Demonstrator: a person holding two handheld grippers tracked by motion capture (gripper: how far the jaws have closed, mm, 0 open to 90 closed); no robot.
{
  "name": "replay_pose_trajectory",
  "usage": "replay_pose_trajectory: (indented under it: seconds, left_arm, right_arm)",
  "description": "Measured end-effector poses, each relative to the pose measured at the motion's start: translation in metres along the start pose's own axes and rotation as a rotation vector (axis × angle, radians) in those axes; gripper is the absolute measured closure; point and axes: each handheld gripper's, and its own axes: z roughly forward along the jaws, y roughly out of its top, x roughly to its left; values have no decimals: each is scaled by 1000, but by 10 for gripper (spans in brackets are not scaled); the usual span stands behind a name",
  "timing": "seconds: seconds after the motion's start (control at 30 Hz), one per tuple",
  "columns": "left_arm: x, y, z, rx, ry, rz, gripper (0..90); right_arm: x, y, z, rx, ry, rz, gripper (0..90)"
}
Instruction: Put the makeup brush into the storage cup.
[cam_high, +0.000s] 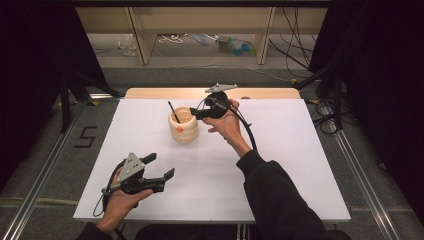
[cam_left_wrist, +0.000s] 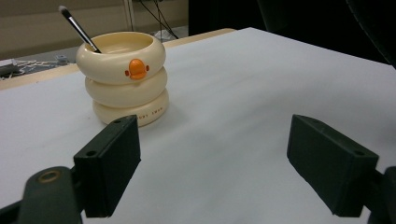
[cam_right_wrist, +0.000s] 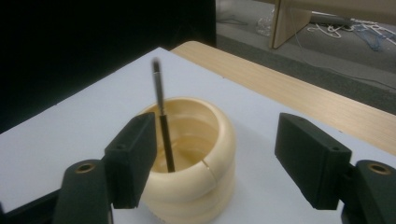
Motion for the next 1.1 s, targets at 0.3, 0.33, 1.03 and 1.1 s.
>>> replay_pose_trajectory:
  seconds: [0.3,0.33,1.03,1.1]
  left_arm:
    - [2,1,1,-22,-5,22,173]
    - [1,0,0,-15,8,1,173]
    - [-3,0,3,-46,4,-52,173]
    - [-3,0,2,-45,4,-49,173]
  right_arm:
    - [1,-6,-34,-55,-32,-42,213]
    - [2,-7,-38,-65,-31,-41,210]
    - [4,-42,-91,-92,-47,-70,206]
    - [4,-45,-93,-86,-48,-74,206]
